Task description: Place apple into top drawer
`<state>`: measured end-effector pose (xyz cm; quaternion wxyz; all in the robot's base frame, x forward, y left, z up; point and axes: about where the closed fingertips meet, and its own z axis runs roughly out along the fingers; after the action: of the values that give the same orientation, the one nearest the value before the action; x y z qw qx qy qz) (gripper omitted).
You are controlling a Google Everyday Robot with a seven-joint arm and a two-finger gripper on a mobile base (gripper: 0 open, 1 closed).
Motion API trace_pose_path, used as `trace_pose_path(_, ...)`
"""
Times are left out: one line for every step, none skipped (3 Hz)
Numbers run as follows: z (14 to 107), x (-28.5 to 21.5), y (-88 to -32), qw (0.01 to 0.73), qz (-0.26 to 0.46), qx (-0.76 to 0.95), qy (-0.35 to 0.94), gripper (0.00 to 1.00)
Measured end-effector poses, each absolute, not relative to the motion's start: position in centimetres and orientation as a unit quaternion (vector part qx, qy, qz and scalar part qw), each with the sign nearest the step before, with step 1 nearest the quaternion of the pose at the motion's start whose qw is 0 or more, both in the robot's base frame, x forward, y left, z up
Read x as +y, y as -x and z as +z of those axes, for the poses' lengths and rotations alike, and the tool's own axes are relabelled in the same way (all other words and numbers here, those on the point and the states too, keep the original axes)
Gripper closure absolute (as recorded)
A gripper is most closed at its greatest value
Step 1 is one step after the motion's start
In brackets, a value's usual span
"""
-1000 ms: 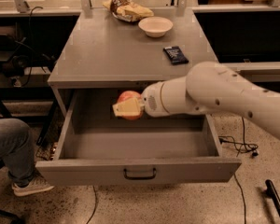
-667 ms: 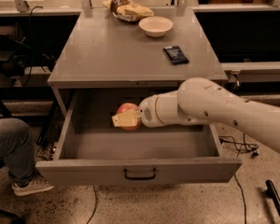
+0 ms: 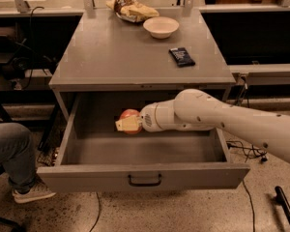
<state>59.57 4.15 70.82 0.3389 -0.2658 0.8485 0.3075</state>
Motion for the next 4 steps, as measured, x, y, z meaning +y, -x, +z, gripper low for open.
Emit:
trace_pose_path(69.3, 4.3, -61.0, 0.345, 0.310, 0.846, 0.263, 0.38)
trace_pose_path(68.3, 4.2, -61.5, 0.351, 0.315, 0.843, 0.257, 0.15)
trace_pose_path(68.0, 3.6, -61.5, 0.359, 0.318, 0.841, 0.251, 0.00)
trace_pose_path(68.5, 2.4, -60.9, 0.373, 0.314, 0.839, 0.241, 0.00)
